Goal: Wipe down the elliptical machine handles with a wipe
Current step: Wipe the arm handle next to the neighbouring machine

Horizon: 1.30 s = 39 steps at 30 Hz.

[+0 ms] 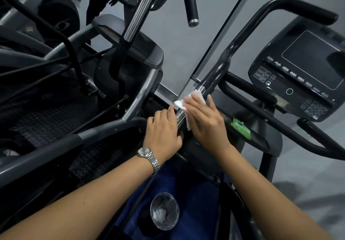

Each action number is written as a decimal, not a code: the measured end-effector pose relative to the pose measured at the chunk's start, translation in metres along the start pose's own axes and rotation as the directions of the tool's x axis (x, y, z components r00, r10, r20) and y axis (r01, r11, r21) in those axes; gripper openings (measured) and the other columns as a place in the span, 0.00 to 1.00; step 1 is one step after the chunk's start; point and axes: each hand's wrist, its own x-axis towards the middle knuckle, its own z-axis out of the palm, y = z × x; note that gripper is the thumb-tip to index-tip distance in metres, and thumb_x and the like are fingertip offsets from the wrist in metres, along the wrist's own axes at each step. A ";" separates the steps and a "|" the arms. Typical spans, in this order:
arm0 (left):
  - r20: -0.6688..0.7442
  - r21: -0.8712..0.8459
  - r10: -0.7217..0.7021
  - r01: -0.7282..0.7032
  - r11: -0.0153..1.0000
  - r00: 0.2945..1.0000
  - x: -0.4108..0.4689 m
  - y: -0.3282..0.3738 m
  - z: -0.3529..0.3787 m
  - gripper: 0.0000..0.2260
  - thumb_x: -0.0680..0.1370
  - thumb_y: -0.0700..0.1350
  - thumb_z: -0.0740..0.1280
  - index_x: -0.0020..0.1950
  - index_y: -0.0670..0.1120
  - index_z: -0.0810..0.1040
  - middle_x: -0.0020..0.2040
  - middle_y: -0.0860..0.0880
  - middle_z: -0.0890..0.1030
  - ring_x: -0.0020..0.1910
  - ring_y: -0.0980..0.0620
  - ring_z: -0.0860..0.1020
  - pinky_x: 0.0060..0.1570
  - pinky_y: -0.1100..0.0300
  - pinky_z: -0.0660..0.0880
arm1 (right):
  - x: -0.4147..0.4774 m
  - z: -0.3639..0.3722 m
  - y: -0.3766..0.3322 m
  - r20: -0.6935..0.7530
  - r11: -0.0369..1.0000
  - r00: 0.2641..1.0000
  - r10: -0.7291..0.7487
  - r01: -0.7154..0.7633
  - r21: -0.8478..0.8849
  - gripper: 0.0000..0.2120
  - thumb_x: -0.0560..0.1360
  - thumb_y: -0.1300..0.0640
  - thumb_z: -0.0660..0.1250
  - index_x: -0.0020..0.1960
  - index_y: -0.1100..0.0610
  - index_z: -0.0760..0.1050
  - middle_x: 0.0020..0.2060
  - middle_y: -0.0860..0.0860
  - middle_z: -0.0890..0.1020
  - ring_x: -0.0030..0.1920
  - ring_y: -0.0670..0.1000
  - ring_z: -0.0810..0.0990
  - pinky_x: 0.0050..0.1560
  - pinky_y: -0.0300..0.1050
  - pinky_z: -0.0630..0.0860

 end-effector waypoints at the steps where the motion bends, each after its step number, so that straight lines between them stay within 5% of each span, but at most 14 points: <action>1: 0.002 0.001 0.003 -0.003 1.000 1.000 0.000 0.000 0.000 0.36 0.71 0.54 0.67 0.73 0.40 0.57 0.63 0.45 0.72 0.61 0.47 0.70 0.60 0.52 0.67 | -0.001 -0.003 0.004 0.000 1.000 1.000 -0.026 0.026 -0.013 0.09 0.78 0.62 0.67 0.57 0.60 0.81 0.59 0.52 0.81 0.64 0.50 0.77 0.71 0.61 0.62; 6: 0.005 0.014 -0.002 0.001 1.000 1.000 0.001 0.000 0.000 0.38 0.71 0.55 0.68 0.73 0.39 0.57 0.62 0.45 0.73 0.61 0.46 0.71 0.59 0.51 0.67 | 0.025 -0.001 0.017 -0.083 0.993 0.992 0.098 -0.103 -0.058 0.09 0.79 0.61 0.65 0.57 0.60 0.81 0.57 0.52 0.82 0.64 0.51 0.77 0.71 0.63 0.62; 11: 0.015 0.023 0.005 -0.006 1.000 1.000 0.001 -0.001 -0.001 0.37 0.71 0.54 0.68 0.73 0.39 0.58 0.61 0.45 0.73 0.60 0.47 0.71 0.59 0.52 0.68 | 0.004 -0.008 0.010 0.010 0.999 0.999 -0.034 0.035 -0.040 0.09 0.78 0.61 0.66 0.56 0.59 0.81 0.59 0.51 0.81 0.65 0.50 0.76 0.72 0.62 0.60; 16: 0.012 0.015 0.005 -0.005 1.000 1.000 0.001 -0.001 0.000 0.37 0.71 0.55 0.67 0.73 0.39 0.57 0.61 0.46 0.73 0.61 0.47 0.71 0.59 0.52 0.67 | 0.027 0.001 0.017 -0.073 0.984 0.986 0.148 -0.155 -0.093 0.10 0.79 0.59 0.64 0.57 0.58 0.81 0.58 0.52 0.82 0.64 0.51 0.77 0.73 0.63 0.58; 21: 0.020 0.021 0.009 -0.009 1.000 1.000 0.000 0.000 -0.002 0.36 0.71 0.53 0.66 0.73 0.39 0.57 0.62 0.46 0.72 0.62 0.48 0.70 0.60 0.54 0.67 | 0.000 0.001 0.001 -0.008 1.000 1.000 -0.007 0.007 -0.029 0.10 0.78 0.59 0.65 0.57 0.58 0.81 0.59 0.51 0.81 0.66 0.49 0.75 0.72 0.62 0.59; 26: 0.024 0.026 0.000 -0.001 1.000 1.000 0.001 -0.001 0.000 0.37 0.71 0.54 0.68 0.73 0.40 0.57 0.62 0.46 0.73 0.61 0.47 0.70 0.60 0.53 0.68 | 0.026 0.009 0.004 -0.090 0.982 0.983 0.158 -0.167 -0.093 0.10 0.78 0.59 0.64 0.54 0.59 0.82 0.55 0.52 0.83 0.64 0.51 0.77 0.73 0.60 0.58; 30: 0.030 0.043 -0.008 0.007 0.999 1.000 0.001 -0.001 0.000 0.35 0.69 0.50 0.69 0.71 0.38 0.61 0.60 0.44 0.75 0.58 0.46 0.73 0.56 0.52 0.69 | 0.007 0.007 -0.002 -0.022 0.995 1.000 -0.014 0.012 -0.097 0.09 0.78 0.59 0.65 0.53 0.57 0.83 0.54 0.50 0.84 0.62 0.49 0.78 0.73 0.59 0.58; 35: 0.002 0.025 0.009 -0.009 1.000 1.000 0.001 -0.001 0.001 0.37 0.72 0.56 0.67 0.73 0.40 0.56 0.62 0.46 0.72 0.62 0.47 0.70 0.60 0.53 0.67 | 0.028 0.010 0.013 -0.179 0.971 0.960 0.214 -0.229 -0.067 0.10 0.78 0.59 0.65 0.57 0.59 0.81 0.58 0.53 0.82 0.64 0.51 0.77 0.71 0.60 0.63; 39: 0.019 0.017 0.008 -0.008 1.000 1.000 0.001 -0.001 0.001 0.37 0.71 0.52 0.66 0.74 0.40 0.54 0.64 0.46 0.71 0.63 0.48 0.69 0.62 0.54 0.66 | 0.003 0.018 -0.008 -0.115 0.993 0.986 0.120 -0.122 -0.005 0.10 0.78 0.59 0.65 0.57 0.60 0.80 0.60 0.53 0.80 0.65 0.51 0.75 0.69 0.56 0.69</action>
